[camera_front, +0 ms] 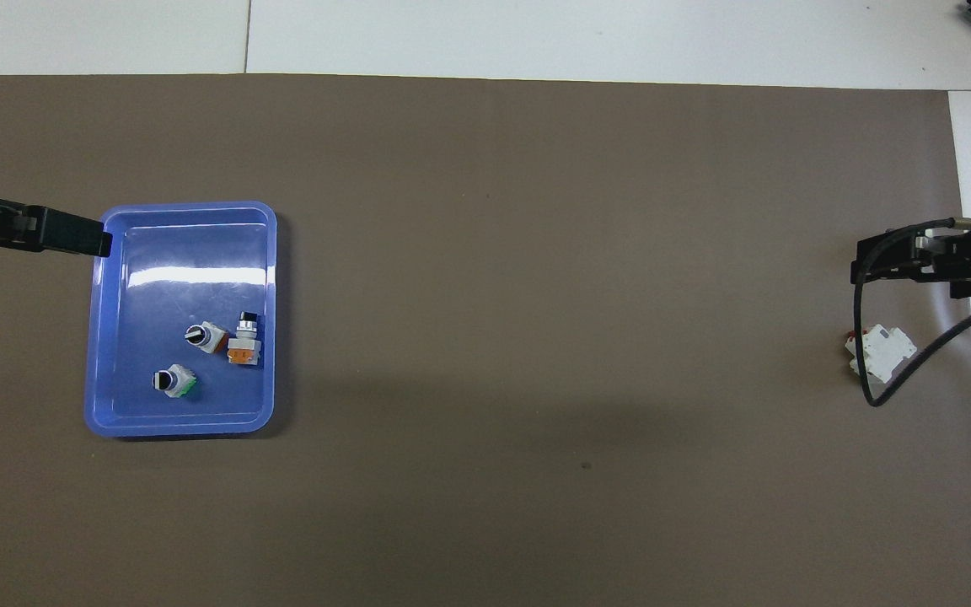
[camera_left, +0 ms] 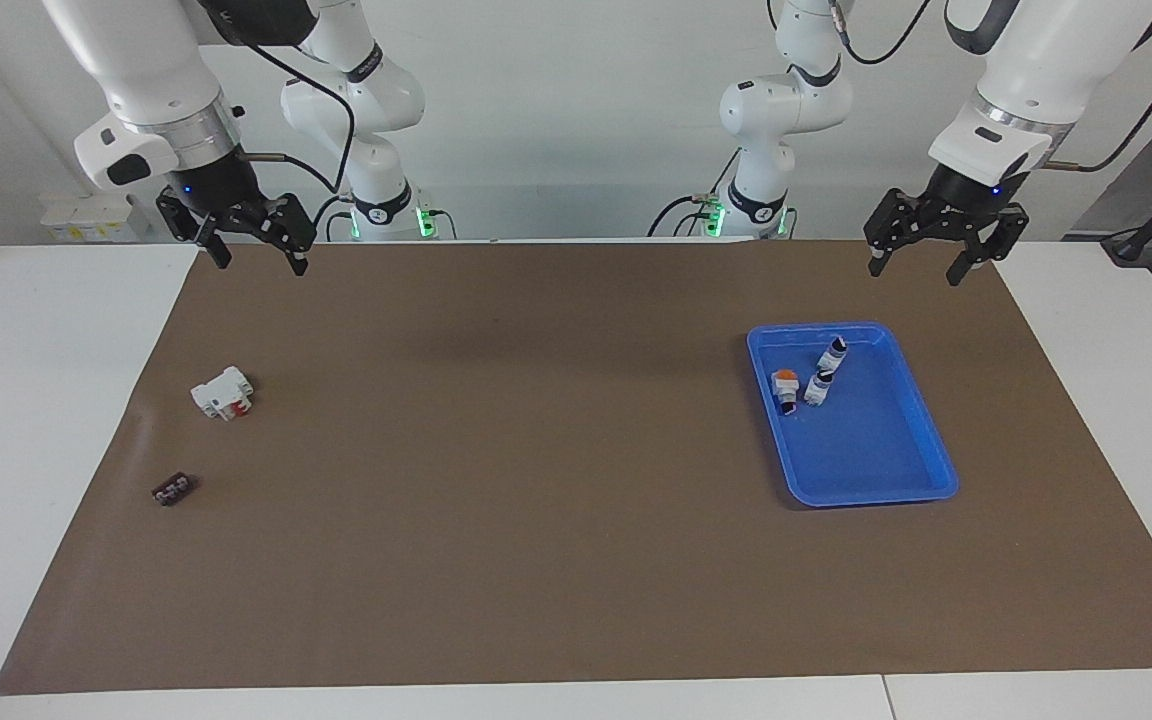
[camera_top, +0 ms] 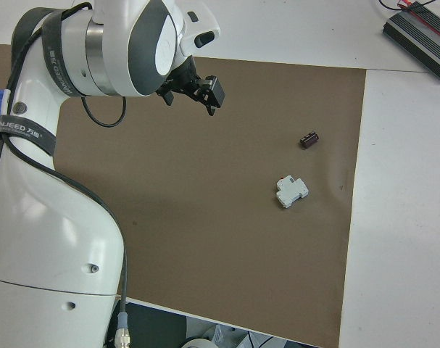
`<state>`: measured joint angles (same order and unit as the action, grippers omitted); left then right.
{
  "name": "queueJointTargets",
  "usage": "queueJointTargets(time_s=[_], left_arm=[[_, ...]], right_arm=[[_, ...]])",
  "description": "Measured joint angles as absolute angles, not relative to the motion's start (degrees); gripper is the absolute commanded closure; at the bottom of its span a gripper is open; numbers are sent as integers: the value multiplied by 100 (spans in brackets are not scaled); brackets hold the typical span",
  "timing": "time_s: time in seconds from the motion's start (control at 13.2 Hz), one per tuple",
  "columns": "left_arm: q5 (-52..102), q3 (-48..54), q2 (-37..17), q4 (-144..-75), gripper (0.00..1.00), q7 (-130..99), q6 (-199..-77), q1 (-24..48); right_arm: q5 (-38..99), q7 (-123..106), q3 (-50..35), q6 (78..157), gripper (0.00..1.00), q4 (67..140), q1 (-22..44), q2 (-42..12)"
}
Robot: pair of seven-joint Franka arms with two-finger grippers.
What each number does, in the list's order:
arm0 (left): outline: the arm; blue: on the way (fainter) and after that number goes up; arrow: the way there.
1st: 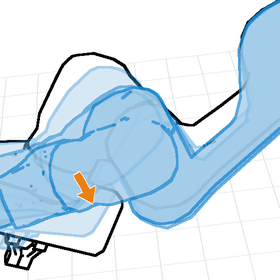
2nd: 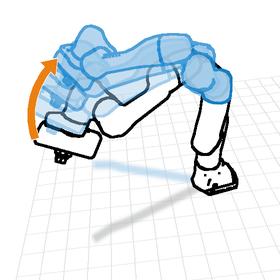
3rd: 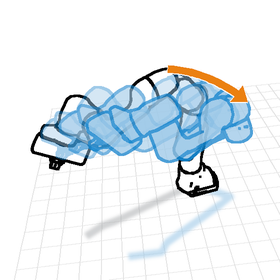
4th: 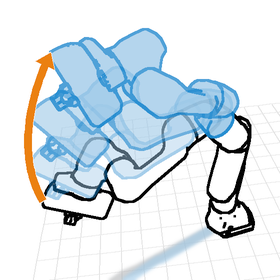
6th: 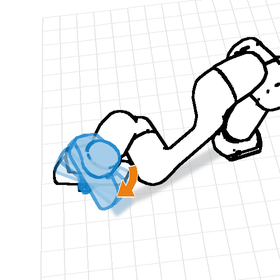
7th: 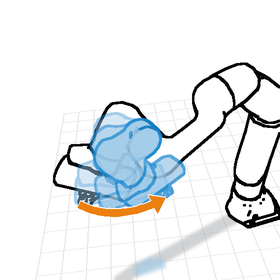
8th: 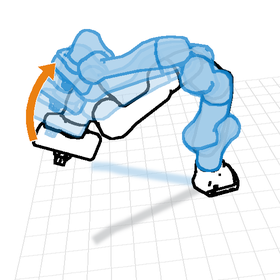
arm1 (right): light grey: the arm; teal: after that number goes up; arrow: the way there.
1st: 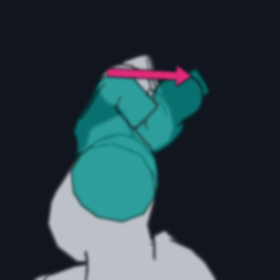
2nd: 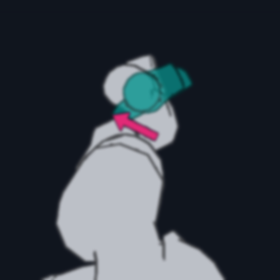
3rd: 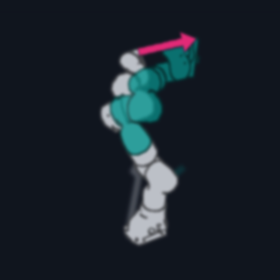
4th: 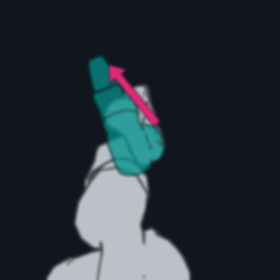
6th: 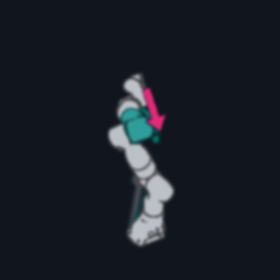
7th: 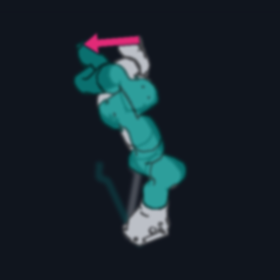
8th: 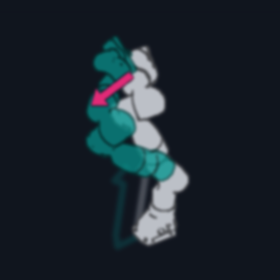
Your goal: Turn and place switch with both arms
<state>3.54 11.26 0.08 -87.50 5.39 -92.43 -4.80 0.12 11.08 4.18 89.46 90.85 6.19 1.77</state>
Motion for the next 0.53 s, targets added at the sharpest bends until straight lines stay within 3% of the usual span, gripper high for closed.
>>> queueJointTargets(time_s=[0.53], left_arm=[[371,838,6,-8711,0,539,-8910,-107]], right_arm=[[12,1108,418,8946,0,9085,619,177]])
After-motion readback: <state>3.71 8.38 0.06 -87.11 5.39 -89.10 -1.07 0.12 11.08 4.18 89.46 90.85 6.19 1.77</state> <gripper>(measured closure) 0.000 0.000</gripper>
